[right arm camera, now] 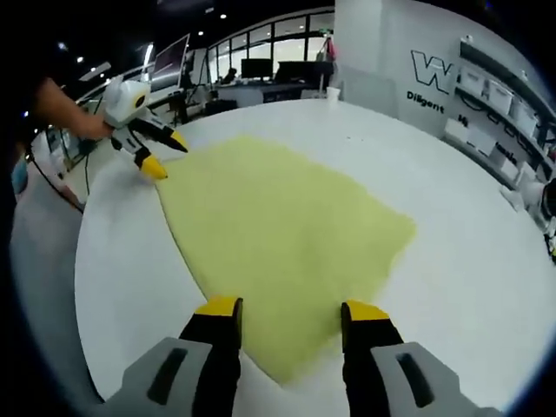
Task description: Fold the garment on the visible template until the final outline fits inside the template.
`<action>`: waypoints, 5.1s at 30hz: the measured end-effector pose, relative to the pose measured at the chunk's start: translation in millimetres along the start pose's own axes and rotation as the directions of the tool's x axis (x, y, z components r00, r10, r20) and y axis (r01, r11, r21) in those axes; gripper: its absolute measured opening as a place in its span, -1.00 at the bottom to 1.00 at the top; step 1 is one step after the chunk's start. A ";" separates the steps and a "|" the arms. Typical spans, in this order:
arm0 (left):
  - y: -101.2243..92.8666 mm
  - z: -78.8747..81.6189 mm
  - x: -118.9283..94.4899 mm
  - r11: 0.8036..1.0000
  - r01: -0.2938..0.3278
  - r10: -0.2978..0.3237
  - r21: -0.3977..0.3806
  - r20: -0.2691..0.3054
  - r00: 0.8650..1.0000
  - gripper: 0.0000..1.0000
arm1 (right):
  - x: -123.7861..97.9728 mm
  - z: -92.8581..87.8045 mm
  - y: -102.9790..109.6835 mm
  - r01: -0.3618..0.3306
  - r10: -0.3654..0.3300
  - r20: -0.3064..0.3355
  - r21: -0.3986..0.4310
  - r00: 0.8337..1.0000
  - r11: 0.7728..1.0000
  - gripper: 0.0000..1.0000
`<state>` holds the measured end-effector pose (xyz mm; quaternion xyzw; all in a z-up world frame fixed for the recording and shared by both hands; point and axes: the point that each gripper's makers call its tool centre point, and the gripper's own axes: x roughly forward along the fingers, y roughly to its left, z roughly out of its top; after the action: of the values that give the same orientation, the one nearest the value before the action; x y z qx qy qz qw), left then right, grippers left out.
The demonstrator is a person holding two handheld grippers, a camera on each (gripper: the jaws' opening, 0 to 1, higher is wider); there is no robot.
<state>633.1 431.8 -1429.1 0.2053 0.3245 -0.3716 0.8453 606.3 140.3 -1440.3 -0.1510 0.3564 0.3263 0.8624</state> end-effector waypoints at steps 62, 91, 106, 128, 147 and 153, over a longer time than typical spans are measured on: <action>-13.3 -13.2 -3.9 0.997 0.025 -0.025 0.067 -0.004 1.000 -0.35 | -5.0 -15.0 24.2 0.022 -0.027 -0.038 -0.119 0.999 0.993 -0.60; 40.0 18.5 35.6 0.998 -0.028 0.024 -0.051 -0.076 0.997 -0.26 | 27.7 19.6 -31.8 0.053 -0.057 -0.048 -0.085 0.997 0.995 -0.62; 57.9 24.4 42.2 0.994 -0.062 0.054 -0.090 -0.091 0.994 -0.09 | 38.8 28.9 -41.4 0.059 -0.064 -0.059 -0.087 0.996 0.994 -0.61; 44.2 30.6 12.6 0.998 -0.059 0.061 0.030 -0.079 0.995 -0.07 | 15.6 44.4 -24.2 0.045 -0.047 -0.018 -0.084 0.999 0.995 -0.15; 29.8 33.7 -22.5 0.996 -0.077 0.077 -0.038 0.005 0.997 0.57 | -19.4 58.6 -5.5 0.073 -0.074 0.075 0.017 0.994 0.997 0.29; 22.6 35.6 -35.5 0.995 -0.087 0.090 -0.058 0.046 0.995 0.76 | -29.6 54.9 2.8 0.085 -0.089 0.086 0.041 0.992 0.995 0.46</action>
<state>646.1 442.9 -1376.8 0.1869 0.3047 -0.3294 0.8739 617.0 155.9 -1380.8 -0.1356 0.3172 0.2879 0.8934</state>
